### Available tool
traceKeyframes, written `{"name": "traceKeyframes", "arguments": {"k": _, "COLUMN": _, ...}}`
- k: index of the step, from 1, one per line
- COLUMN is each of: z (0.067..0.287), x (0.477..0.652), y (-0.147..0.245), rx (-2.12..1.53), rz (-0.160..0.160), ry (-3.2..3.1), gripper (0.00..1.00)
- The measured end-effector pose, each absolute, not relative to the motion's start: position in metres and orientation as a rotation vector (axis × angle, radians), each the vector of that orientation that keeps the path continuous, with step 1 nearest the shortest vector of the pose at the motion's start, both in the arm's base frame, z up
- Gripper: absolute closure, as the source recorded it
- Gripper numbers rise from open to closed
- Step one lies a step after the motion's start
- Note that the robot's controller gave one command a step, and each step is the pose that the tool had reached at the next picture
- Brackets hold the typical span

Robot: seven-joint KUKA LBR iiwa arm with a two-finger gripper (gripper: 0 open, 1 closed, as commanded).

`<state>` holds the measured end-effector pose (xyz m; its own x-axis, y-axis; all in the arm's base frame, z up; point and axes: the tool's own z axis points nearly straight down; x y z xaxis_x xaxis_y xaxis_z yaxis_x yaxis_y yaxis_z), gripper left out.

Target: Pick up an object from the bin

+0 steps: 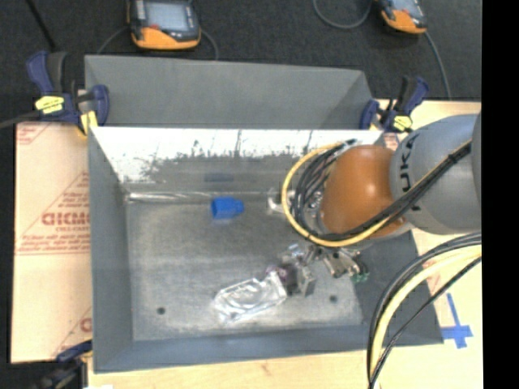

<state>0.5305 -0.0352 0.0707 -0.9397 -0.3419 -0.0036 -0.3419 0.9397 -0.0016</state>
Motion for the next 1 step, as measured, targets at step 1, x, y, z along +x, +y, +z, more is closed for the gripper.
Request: {"name": "traceKeyframes", "arguments": {"k": 1, "z": 0.0794, "x": 0.5082, "y": -0.0296, "rx": -0.582, "rz": -0.002, "ry": 3.086, "gripper": 1.0}}
